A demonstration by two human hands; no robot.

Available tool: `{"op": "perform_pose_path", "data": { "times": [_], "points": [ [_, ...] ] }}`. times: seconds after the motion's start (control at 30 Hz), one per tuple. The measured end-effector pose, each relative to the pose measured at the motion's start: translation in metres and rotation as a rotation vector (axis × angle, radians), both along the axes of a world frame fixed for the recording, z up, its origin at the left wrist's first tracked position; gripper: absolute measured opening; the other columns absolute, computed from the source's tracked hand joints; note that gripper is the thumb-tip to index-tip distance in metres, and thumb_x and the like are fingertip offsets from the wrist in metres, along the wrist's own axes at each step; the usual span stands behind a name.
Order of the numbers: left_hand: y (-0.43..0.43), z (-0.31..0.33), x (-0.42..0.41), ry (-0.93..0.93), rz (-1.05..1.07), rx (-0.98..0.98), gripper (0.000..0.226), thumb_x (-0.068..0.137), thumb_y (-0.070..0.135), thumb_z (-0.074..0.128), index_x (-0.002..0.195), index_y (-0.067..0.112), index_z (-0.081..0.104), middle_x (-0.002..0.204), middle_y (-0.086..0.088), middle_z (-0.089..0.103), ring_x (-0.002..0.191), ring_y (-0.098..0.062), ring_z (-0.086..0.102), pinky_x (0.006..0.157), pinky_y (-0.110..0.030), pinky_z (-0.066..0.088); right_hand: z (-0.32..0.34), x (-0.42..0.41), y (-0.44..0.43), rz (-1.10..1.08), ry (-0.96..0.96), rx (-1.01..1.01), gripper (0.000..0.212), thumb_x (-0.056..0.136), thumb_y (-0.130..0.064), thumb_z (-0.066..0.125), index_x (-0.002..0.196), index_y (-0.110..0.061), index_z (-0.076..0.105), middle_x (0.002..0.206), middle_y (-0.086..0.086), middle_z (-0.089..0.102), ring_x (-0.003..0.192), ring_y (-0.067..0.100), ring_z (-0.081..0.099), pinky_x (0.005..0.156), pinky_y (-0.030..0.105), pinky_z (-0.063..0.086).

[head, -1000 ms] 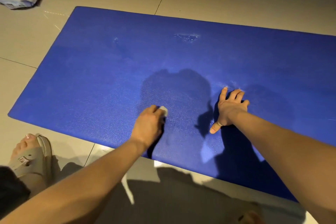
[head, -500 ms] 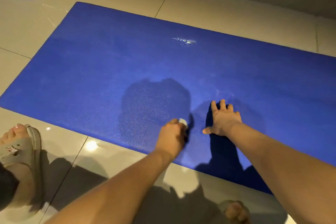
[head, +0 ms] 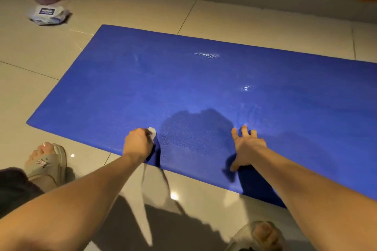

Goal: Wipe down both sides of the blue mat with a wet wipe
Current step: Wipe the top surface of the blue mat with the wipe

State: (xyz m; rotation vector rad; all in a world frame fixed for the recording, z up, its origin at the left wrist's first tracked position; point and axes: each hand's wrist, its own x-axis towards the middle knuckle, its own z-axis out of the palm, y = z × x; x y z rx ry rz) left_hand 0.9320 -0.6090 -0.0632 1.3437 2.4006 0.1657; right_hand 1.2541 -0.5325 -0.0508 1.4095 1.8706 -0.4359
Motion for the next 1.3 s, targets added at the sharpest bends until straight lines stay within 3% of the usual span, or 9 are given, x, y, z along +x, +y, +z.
{"op": "perform_pose_path", "data": {
  "times": [0.17,0.23,0.43,0.57,0.8,0.93,1.1,1.2,1.3],
  "points": [
    [-0.004,-0.012,0.077,-0.310,-0.153,0.000,0.024,0.082,0.008,0.057,0.070,0.028,0.060,0.074,0.013,0.071,0.075,-0.012,0.066,0.077,-0.025,0.052,0.009,-0.009,0.012,-0.014,-0.069,-0.104,0.150,0.057,-0.070,0.085,0.158,-0.026,-0.016,0.166,0.005,-0.011,0.151,0.037,0.009,0.107,0.050,0.043],
    [-0.006,-0.020,0.117,-0.355,-0.287,-0.022,0.019,0.081,0.007,0.054,0.075,0.025,0.058,0.081,0.009,0.071,0.082,-0.017,0.067,0.078,-0.027,0.051,0.007,-0.014,0.013,-0.017,-0.120,-0.114,0.149,0.060,-0.068,0.085,0.157,-0.025,-0.020,0.166,0.005,-0.015,0.152,0.038,0.006,0.109,0.052,0.042],
    [0.009,-0.022,0.107,-0.100,-0.608,-0.013,0.011,0.093,0.017,0.053,0.094,0.017,0.065,0.105,-0.010,0.062,0.096,-0.035,0.061,0.076,-0.041,0.048,0.004,-0.018,0.009,-0.065,-0.135,-0.108,0.147,0.065,-0.067,0.083,0.156,-0.027,-0.026,0.165,0.004,-0.024,0.154,0.037,0.000,0.105,0.049,0.044],
    [0.011,-0.021,0.034,-0.060,-0.460,0.083,0.020,0.091,0.017,0.058,0.106,0.019,0.071,0.108,-0.010,0.060,0.096,-0.036,0.062,0.076,-0.040,0.051,0.005,-0.025,-0.003,-0.134,-0.085,-0.056,0.132,0.076,-0.062,0.078,0.159,-0.023,-0.017,0.167,0.007,-0.016,0.152,0.038,0.009,0.105,0.048,0.045],
    [-0.006,-0.011,-0.012,-0.068,-0.208,0.041,0.016,0.091,0.007,0.054,0.086,0.012,0.068,0.092,-0.013,0.059,0.076,-0.036,0.056,0.062,-0.035,0.042,0.013,-0.039,-0.022,-0.357,0.088,-0.094,0.101,0.088,-0.055,0.069,0.158,-0.014,0.009,0.157,0.011,0.021,0.139,0.038,0.037,0.109,0.048,0.041],
    [-0.007,-0.001,0.012,-0.161,-0.194,0.041,0.027,0.090,0.012,0.053,0.063,0.012,0.053,0.073,-0.009,0.058,0.074,-0.035,0.056,0.062,-0.033,0.039,0.003,-0.050,-0.041,-0.354,0.142,-0.128,0.097,0.091,-0.047,0.067,0.160,-0.016,0.006,0.164,0.010,0.010,0.146,0.037,0.028,0.113,0.046,0.037],
    [-0.019,-0.013,0.062,-0.210,-0.321,0.091,0.020,0.095,0.013,0.054,0.095,0.015,0.074,0.099,-0.011,0.063,0.089,-0.033,0.062,0.074,-0.034,0.044,-0.013,-0.027,-0.071,-0.313,0.272,0.006,0.097,0.091,-0.035,0.065,0.162,-0.022,0.000,0.169,0.003,-0.007,0.155,0.027,0.002,0.118,0.049,0.030],
    [-0.016,-0.021,0.089,-0.262,-0.325,0.114,0.023,0.094,0.010,0.052,0.094,0.015,0.074,0.101,-0.010,0.062,0.087,-0.033,0.062,0.078,-0.038,0.050,-0.010,0.004,-0.074,-0.357,0.270,0.134,0.099,0.088,-0.044,0.067,0.160,-0.021,0.003,0.166,0.008,0.005,0.152,0.029,0.014,0.116,0.048,0.031],
    [-0.011,-0.023,0.117,-0.255,-0.402,0.104,0.022,0.093,0.010,0.051,0.089,0.015,0.071,0.099,-0.009,0.061,0.086,-0.033,0.060,0.075,-0.038,0.049,-0.011,0.023,-0.075,-0.411,0.176,0.105,0.116,0.081,-0.059,0.072,0.160,-0.024,-0.005,0.167,0.010,-0.007,0.154,0.031,0.000,0.117,0.051,0.025]
  ]
}}
